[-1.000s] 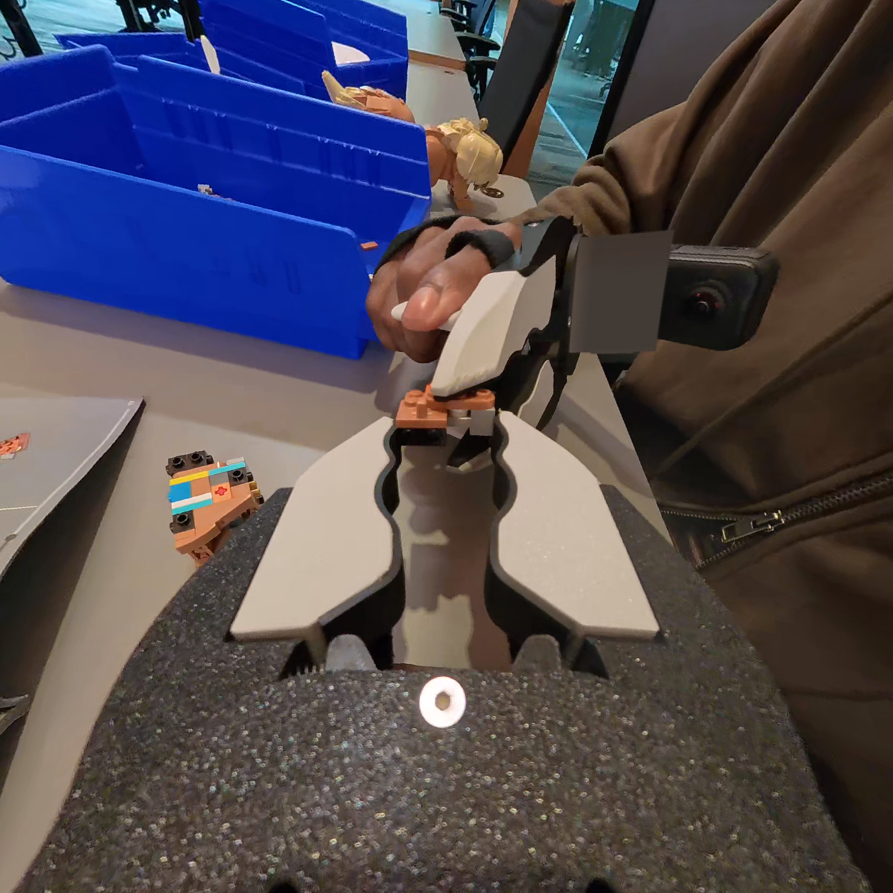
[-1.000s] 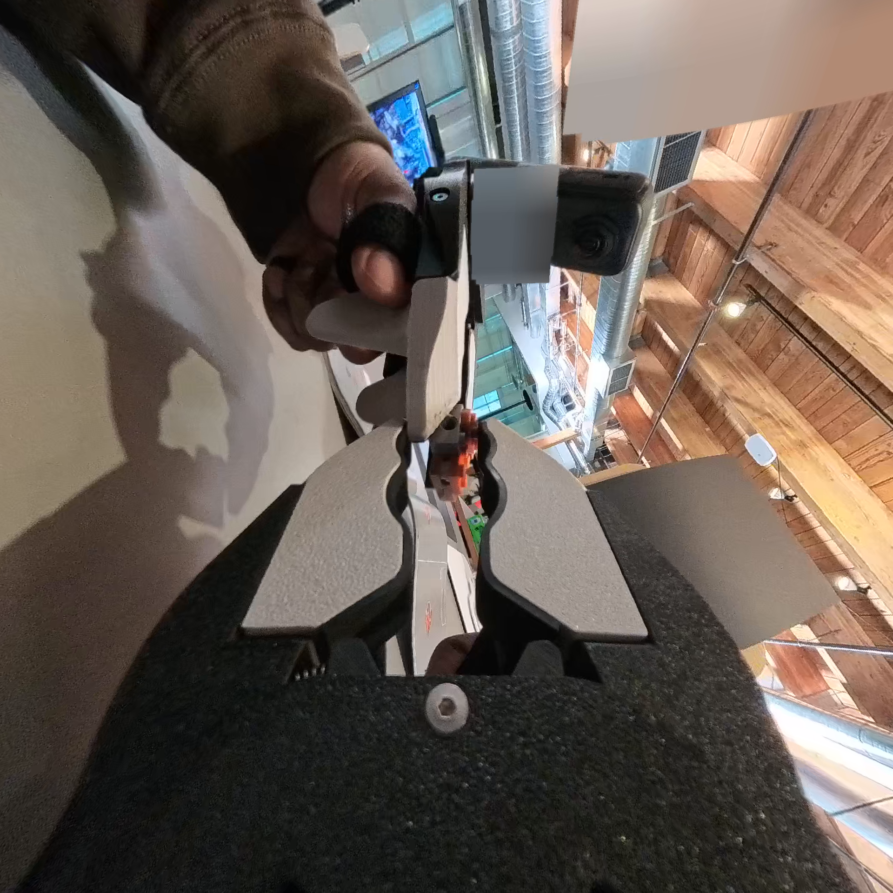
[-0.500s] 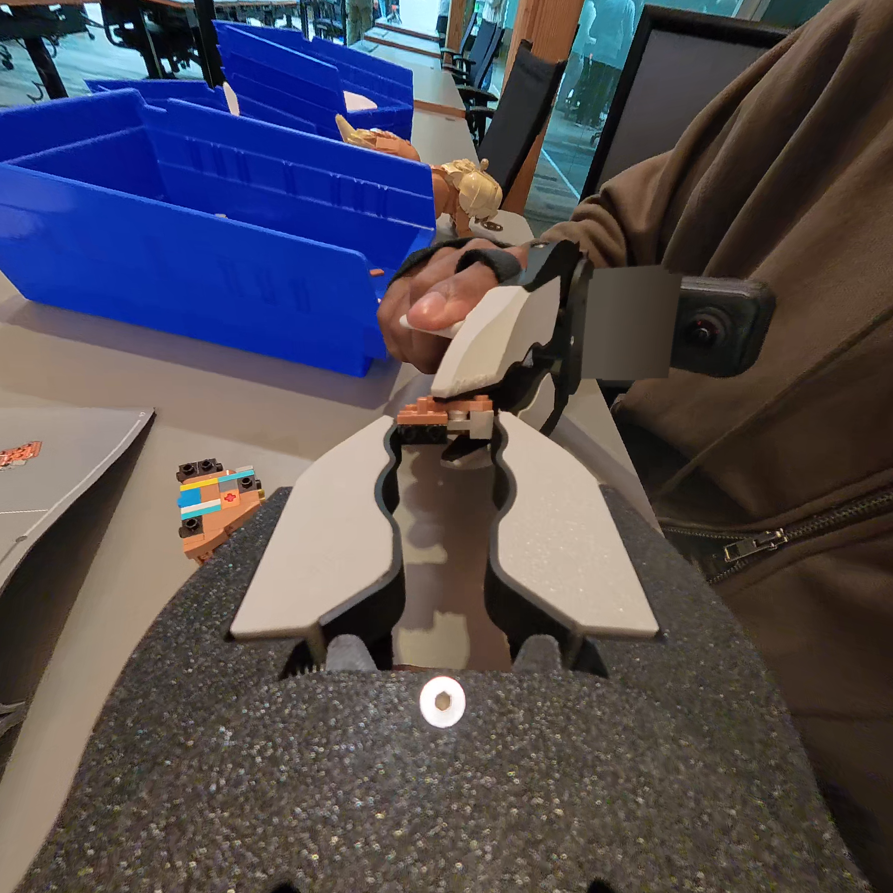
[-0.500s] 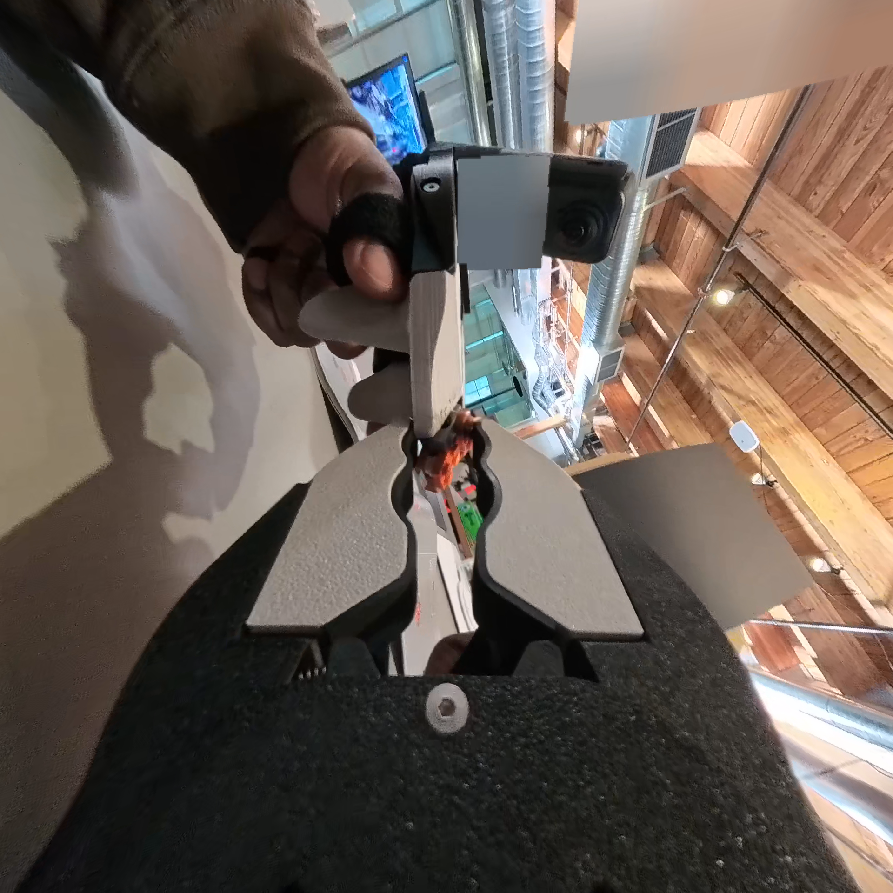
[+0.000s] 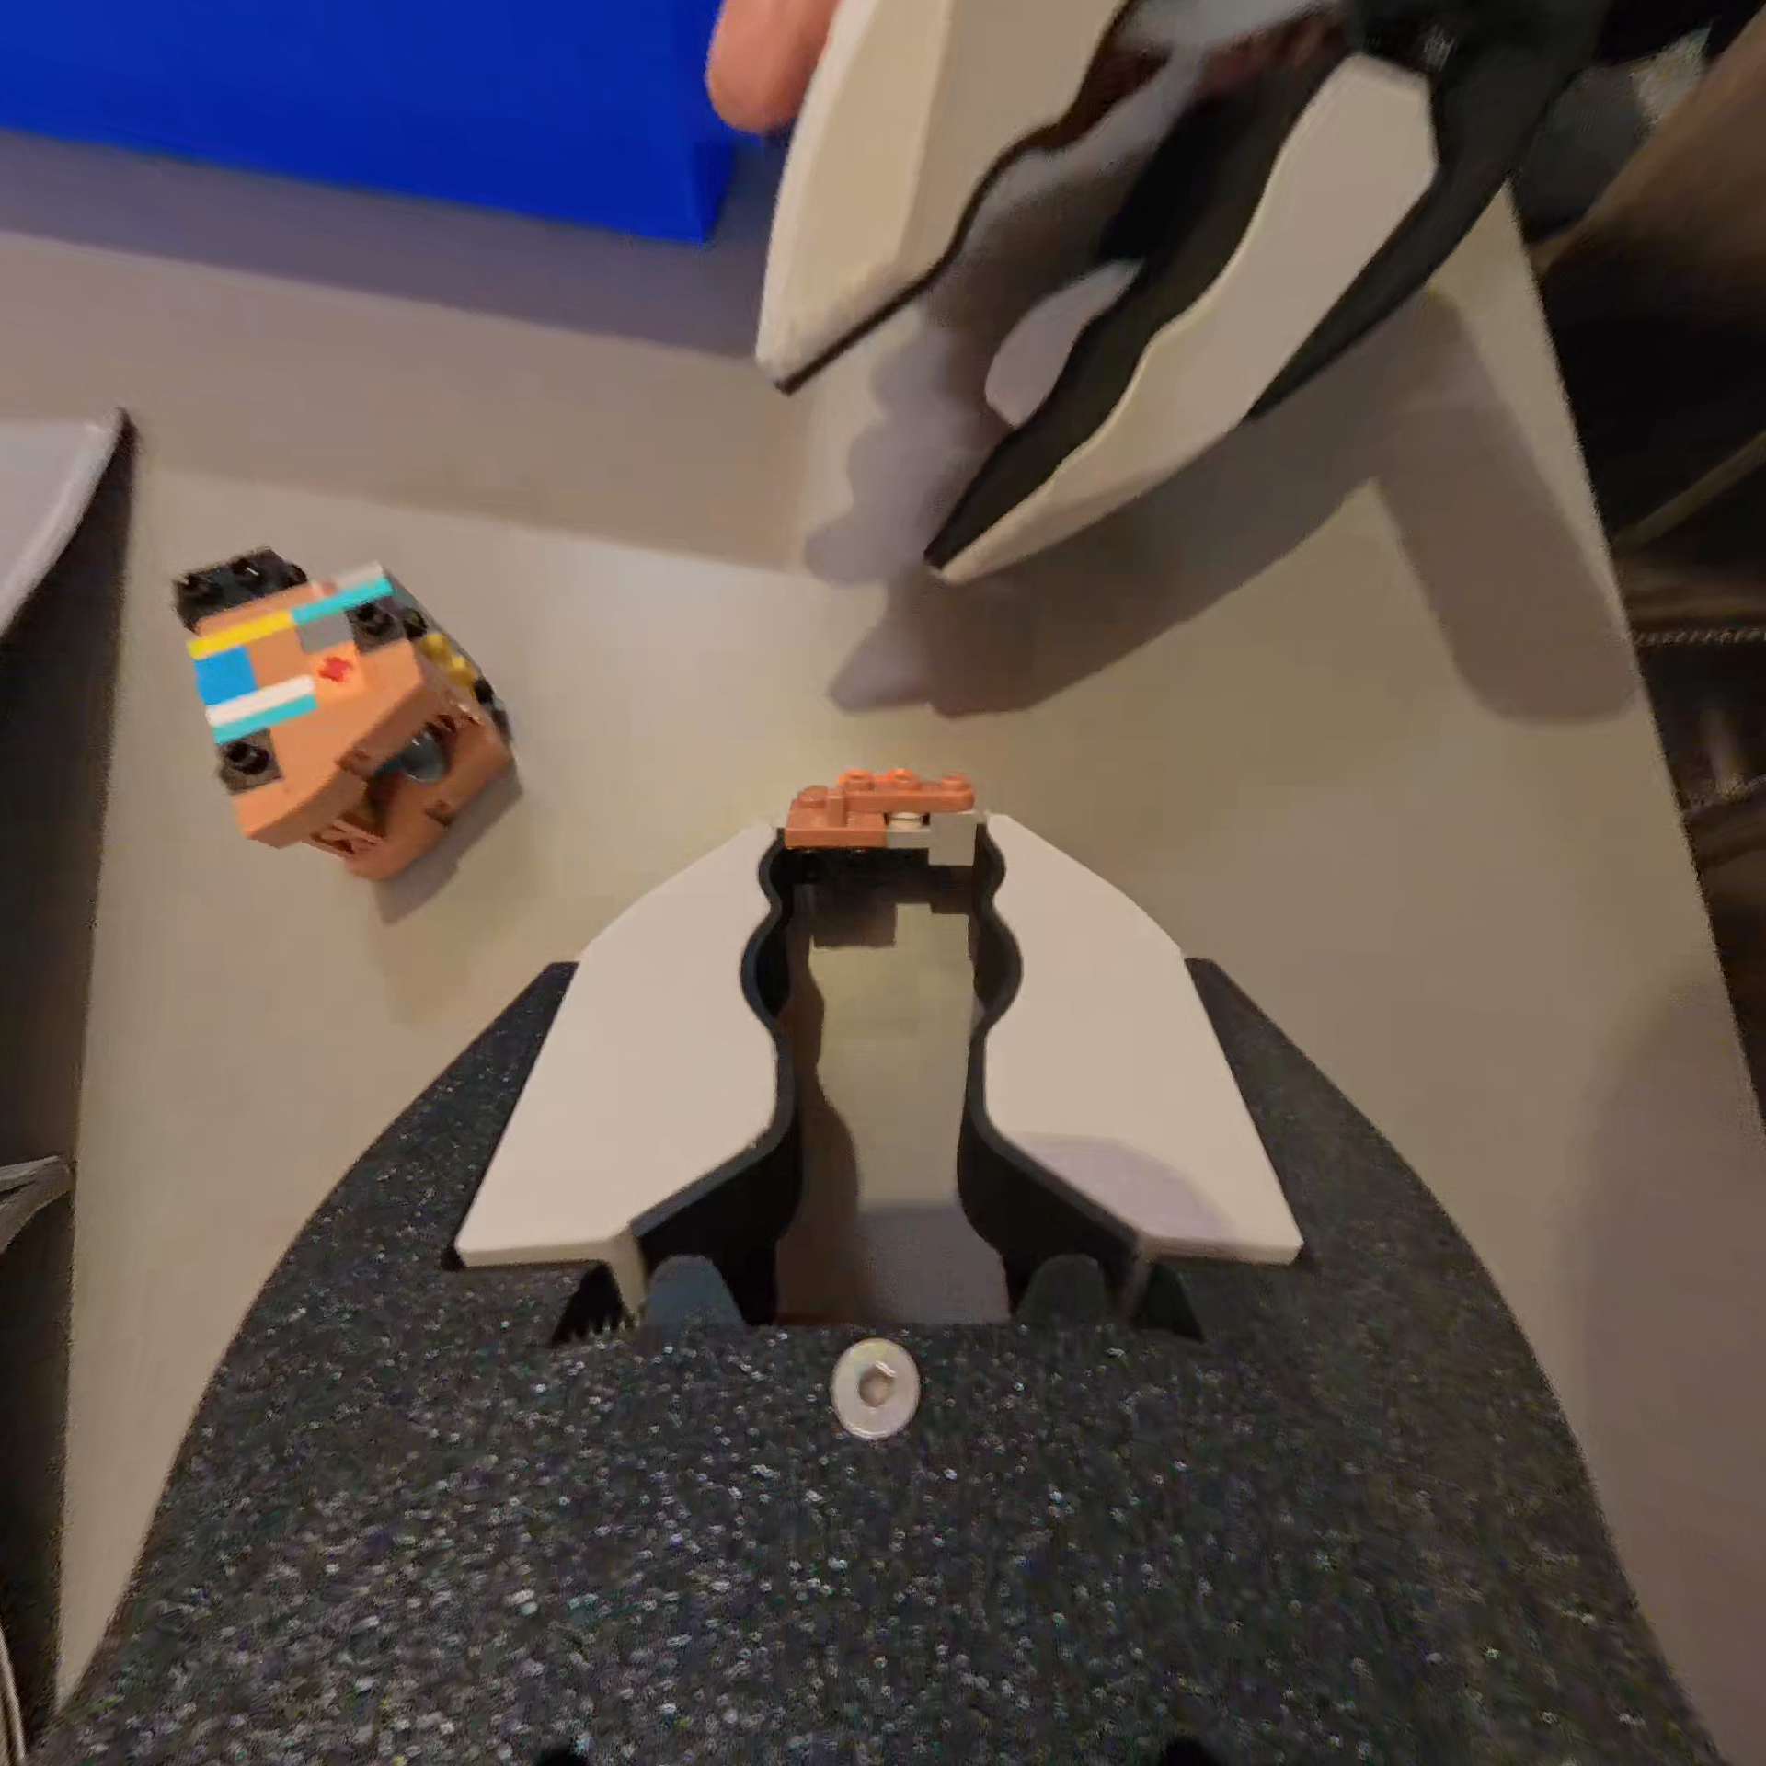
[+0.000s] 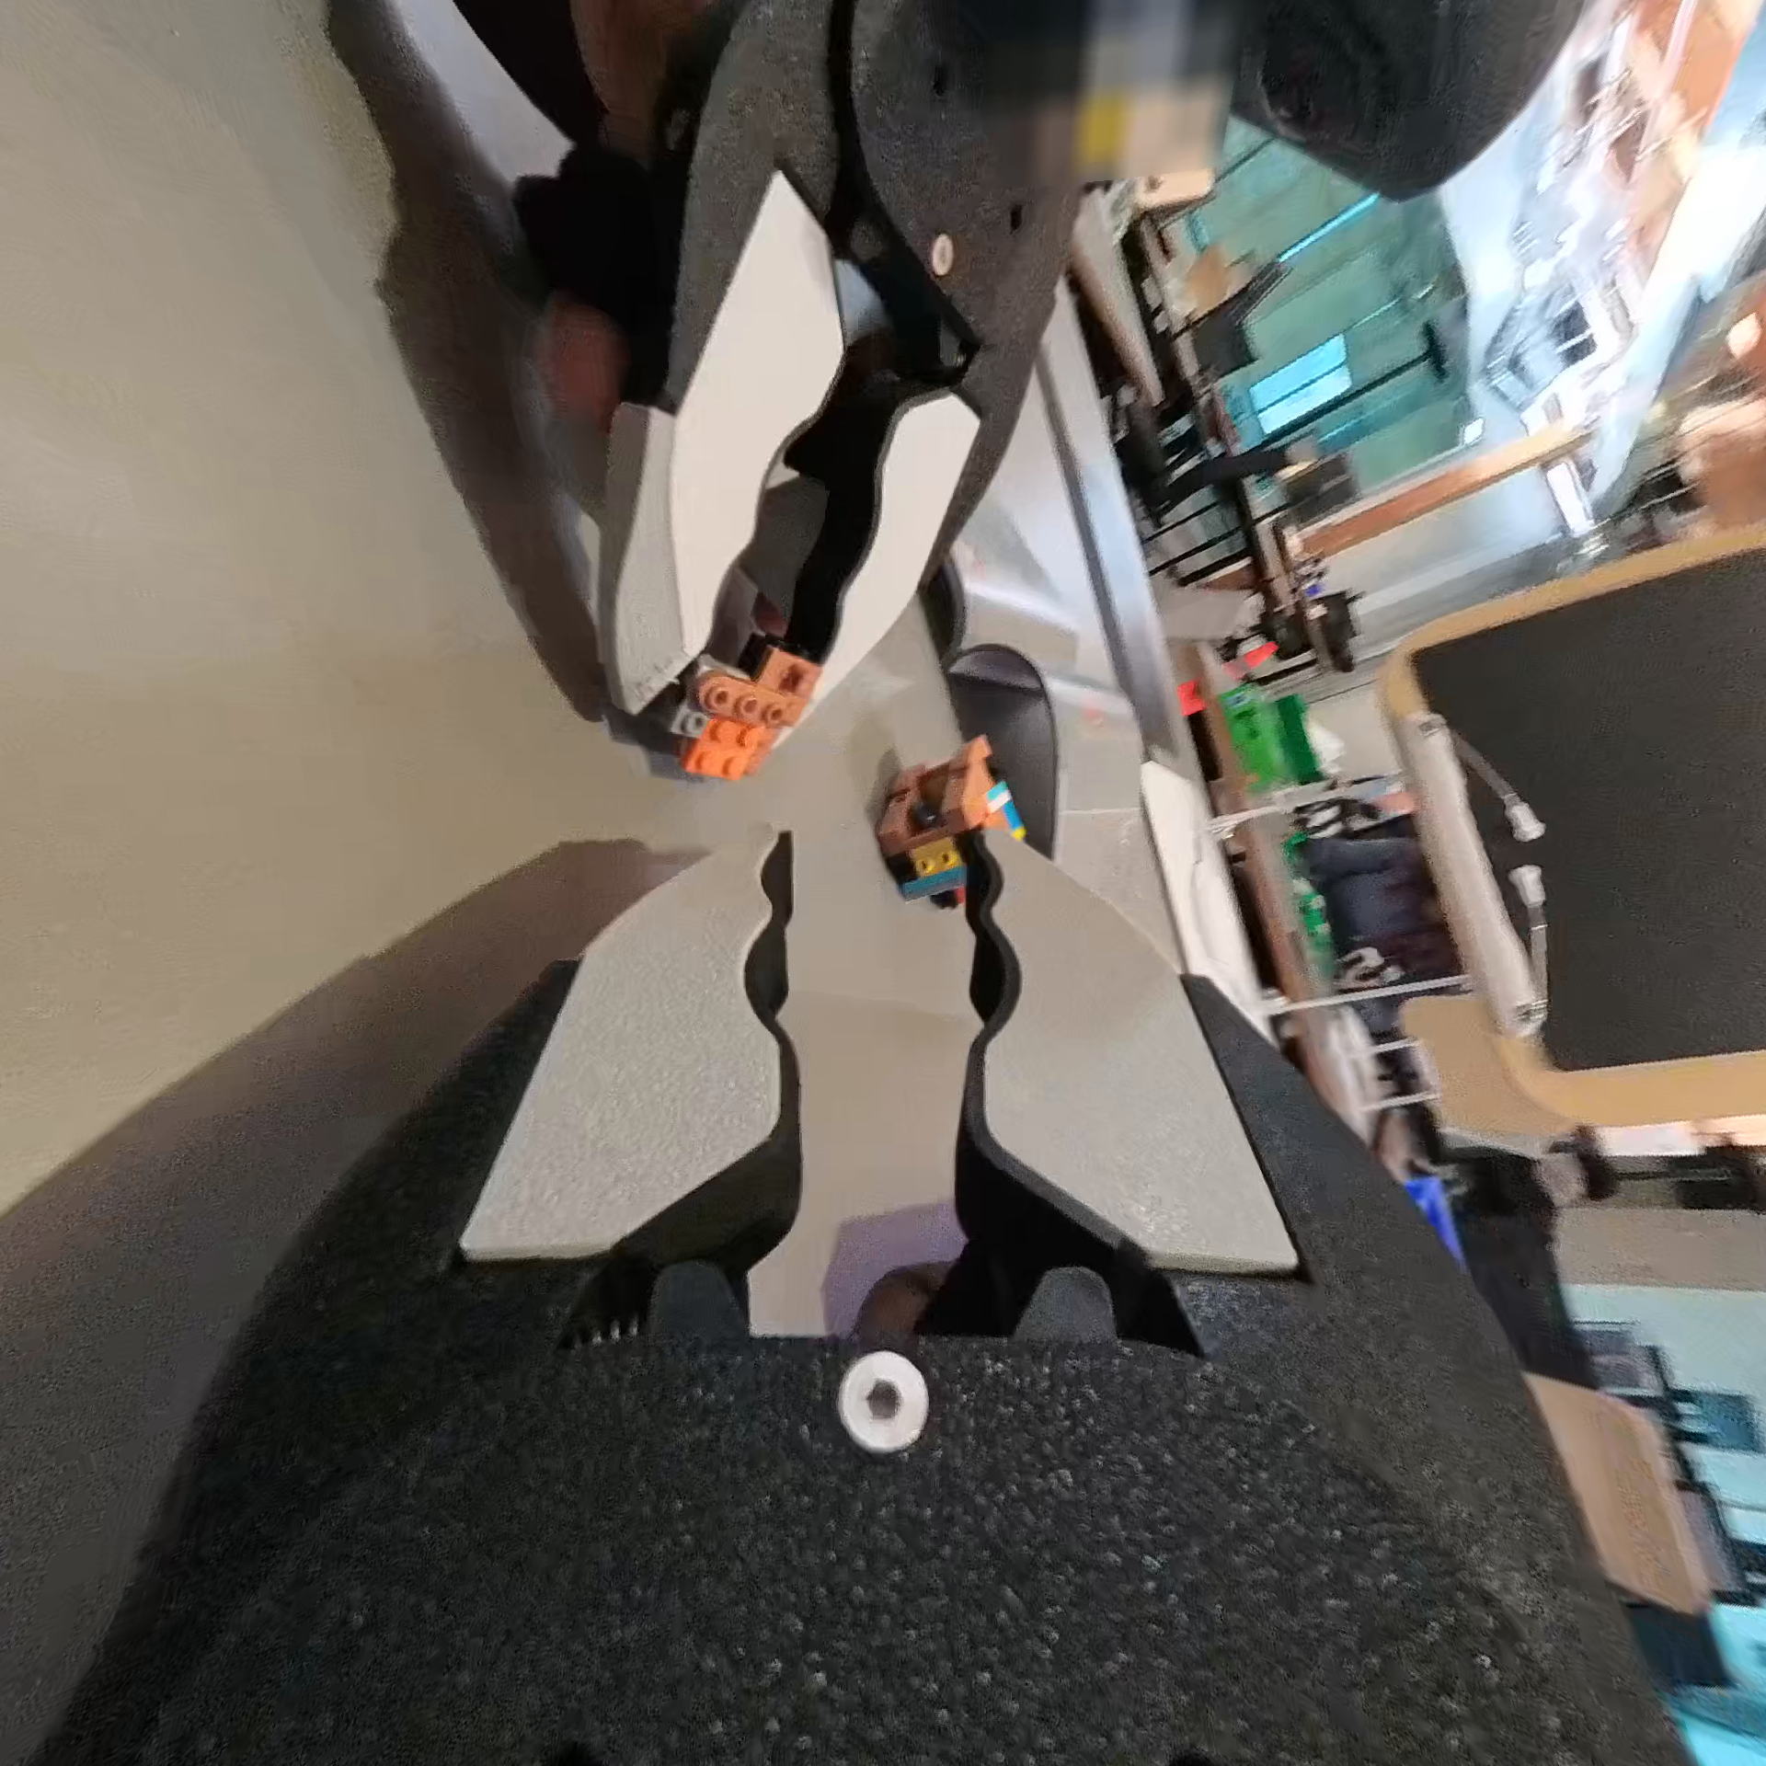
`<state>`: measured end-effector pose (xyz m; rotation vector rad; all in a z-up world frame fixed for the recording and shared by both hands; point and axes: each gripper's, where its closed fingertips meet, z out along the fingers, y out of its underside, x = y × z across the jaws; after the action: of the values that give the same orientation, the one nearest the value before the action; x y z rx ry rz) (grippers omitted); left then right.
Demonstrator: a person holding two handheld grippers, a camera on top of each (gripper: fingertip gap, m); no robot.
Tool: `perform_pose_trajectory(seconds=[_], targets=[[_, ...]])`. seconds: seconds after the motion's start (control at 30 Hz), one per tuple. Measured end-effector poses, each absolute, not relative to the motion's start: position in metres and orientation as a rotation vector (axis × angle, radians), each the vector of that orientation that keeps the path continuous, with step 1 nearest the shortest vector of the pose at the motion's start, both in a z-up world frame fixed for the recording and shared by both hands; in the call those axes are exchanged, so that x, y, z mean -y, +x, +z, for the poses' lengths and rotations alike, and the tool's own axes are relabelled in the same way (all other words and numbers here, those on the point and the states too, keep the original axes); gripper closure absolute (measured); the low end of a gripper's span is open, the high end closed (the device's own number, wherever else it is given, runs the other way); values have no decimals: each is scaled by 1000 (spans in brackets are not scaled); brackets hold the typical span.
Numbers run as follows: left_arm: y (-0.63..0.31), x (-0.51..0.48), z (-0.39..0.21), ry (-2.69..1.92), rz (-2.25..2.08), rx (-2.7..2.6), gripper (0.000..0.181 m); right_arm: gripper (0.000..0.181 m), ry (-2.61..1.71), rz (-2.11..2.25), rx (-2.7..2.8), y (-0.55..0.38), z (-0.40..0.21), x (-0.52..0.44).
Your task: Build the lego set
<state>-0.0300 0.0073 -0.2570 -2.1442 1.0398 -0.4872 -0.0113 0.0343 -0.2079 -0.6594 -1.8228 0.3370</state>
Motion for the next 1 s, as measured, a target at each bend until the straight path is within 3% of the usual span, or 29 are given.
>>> perform_pose_trajectory(seconds=[0.3,0.57,0.8,1.0], targets=[[-39,8,-261,-2170,-412,-1087,144,150,-912,345,1846,-4,-225,-67],[-43,13,-259,-2142,-413,-1039,127,154,-1046,317,1779,5,-229,-105],[-52,9,-235,-2022,-481,-903,124,143,-1158,221,1651,20,-227,-167],[-83,-11,-194,-1901,-421,-662,125,143,-1165,382,1623,12,-214,-148]])
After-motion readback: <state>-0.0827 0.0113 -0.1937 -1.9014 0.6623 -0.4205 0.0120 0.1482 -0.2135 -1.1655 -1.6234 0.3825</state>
